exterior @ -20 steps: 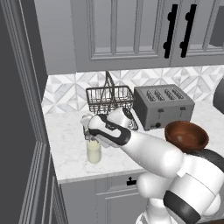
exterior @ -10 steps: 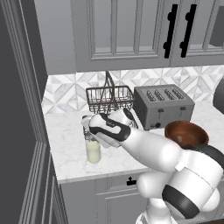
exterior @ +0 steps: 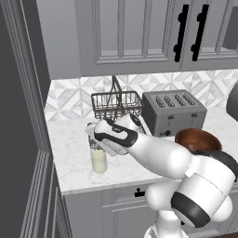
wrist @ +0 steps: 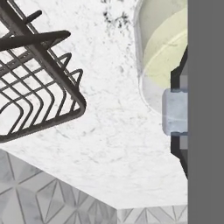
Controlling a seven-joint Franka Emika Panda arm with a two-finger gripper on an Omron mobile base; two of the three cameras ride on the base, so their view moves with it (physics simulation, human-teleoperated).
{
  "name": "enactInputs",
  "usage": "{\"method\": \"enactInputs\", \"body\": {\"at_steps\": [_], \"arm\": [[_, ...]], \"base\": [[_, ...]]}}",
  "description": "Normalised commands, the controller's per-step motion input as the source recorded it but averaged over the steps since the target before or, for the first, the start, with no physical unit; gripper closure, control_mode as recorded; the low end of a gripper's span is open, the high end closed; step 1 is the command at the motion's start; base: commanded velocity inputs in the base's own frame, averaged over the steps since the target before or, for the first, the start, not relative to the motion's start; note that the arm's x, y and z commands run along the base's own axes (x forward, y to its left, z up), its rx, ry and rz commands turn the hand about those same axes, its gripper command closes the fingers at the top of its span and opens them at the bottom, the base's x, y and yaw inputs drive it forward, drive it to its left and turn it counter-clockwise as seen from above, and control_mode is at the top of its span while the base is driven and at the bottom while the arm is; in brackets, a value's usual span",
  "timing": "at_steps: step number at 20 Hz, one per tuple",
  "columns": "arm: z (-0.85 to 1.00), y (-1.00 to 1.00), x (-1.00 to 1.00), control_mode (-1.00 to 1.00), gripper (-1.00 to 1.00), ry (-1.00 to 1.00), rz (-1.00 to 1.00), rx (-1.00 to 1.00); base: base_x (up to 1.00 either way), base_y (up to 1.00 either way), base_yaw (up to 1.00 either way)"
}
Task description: Grab a lemon wedge from the fridge and one ice cube from the ice bowl, and put them in the glass of lemonade.
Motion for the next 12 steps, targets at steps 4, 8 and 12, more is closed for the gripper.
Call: {"method": "enactInputs", "body": {"at_steps": [4,8,12], "arm": [[-0.1,0.0,0.0,-1.0,-1.0,0.0,0.03,-0.01],[-0.07,0.0,0.0,-1.0,-1.0,0.0,0.03,0.0],[-0.05,0.0,0.0,-1.0,-1.0,0.0,0.03,-0.01]], "base": [[0.0,0.0,0.0],[0.0,0.0,0.0],[0.0,0.0,0.0]]}}
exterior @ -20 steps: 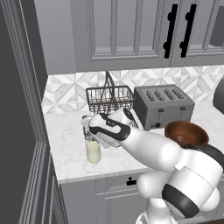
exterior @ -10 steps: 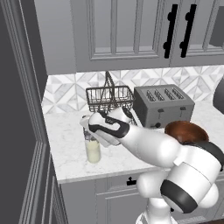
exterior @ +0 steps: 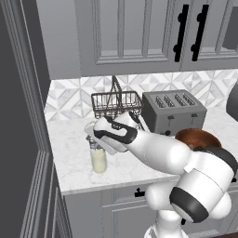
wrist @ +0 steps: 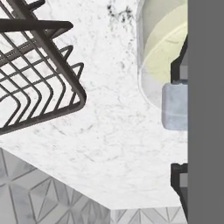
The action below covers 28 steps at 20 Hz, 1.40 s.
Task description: Grab a lemon wedge from the fridge and one ice cube from the ice bowl, and put them in the glass of lemonade.
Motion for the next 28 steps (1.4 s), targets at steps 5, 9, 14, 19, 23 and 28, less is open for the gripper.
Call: {"method": "enactInputs", "body": {"at_steps": [5,9,14,19,23,28], "arm": [[0.0,0.0,-0.08,-1.0,-1.0,-0.01,0.04,-0.02],[0.0,0.0,-0.16,-1.0,-1.0,-0.03,0.04,-0.04],[0.0,0.0,0.0,-1.0,-1.0,-0.01,0.03,-0.02],[0.1,-0.02,0.0,-1.0,-1.0,0.0,0.03,0.0],[0.28,-0.03,-0.1,-1.0,-1.0,0.0,0.03,-0.02],[0.12,0.0,-0.05,-1.0,-1.0,0.0,0.0,-0.09]], "base": [[0.0,0.0,0.0],[0.0,0.0,0.0],[0.0,0.0,0.0],[0.0,0.0,0.0],[0.0,0.0,0.0],[0.0,0.0,0.0]]}}
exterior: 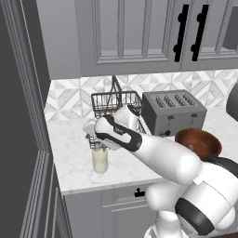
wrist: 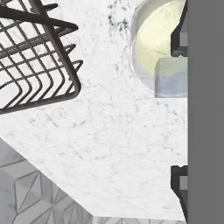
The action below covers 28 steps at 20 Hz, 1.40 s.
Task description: Grab a lemon wedge from the fridge and one ice cube from the ice bowl, and put them in the glass of lemonade.
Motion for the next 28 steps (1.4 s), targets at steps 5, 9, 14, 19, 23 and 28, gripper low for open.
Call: {"method": "enactInputs", "body": {"at_steps": [5,9,14,19,23,28], "arm": [[0.01,-0.09,-0.04,-1.0,-1.0,0.0,0.0,-0.08],[0.0,-0.23,-0.14,-1.0,-1.0,0.01,0.0,-0.06],[0.0,-0.12,-0.21,-1.0,-1.0,0.01,0.0,-0.07],[0.05,-0.25,-0.69,-1.0,-1.0,0.01,0.01,-0.04],[0.06,-0.7,-0.58,-1.0,-1.0,0.0,0.0,-0.01],[0.18,-0.91,-0.32,-1.0,-1.0,-0.06,0.01,-0.08]], "base": [[0.0,0.0,0.0],[0.0,0.0,0.0],[0.0,0.0,0.0],[0.0,0.0,0.0],[0.0,0.0,0.0],[0.0,0.0,0.0]]}}
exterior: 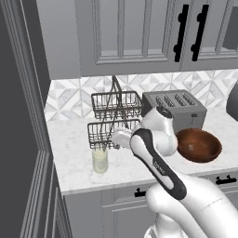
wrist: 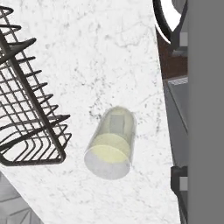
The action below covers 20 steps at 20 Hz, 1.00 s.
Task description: Grab a lemon wedge from the fridge and one ice cube from the ice bowl, and put them in the glass of lemonade.
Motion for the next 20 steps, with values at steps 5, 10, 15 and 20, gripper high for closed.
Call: {"method": "enactInputs", "body": {"at_steps": [5,10,15,20], "arm": [[0.33,-0.79,-0.2,-1.0,-1.0,-0.06,0.0,-0.16],[0.48,-0.73,-0.15,-1.0,-1.0,-0.11,0.0,-0.24],[0.48,-0.66,-0.41,-1.0,-1.0,-0.01,0.0,-0.15],[0.16,-0.16,-0.59,-1.0,-1.0,0.0,0.04,-0.14]], "base": [[0.0,0.0,0.0],[0.0,0.0,0.0],[0.0,0.0,0.0],[0.0,0.0,0.0]]}}
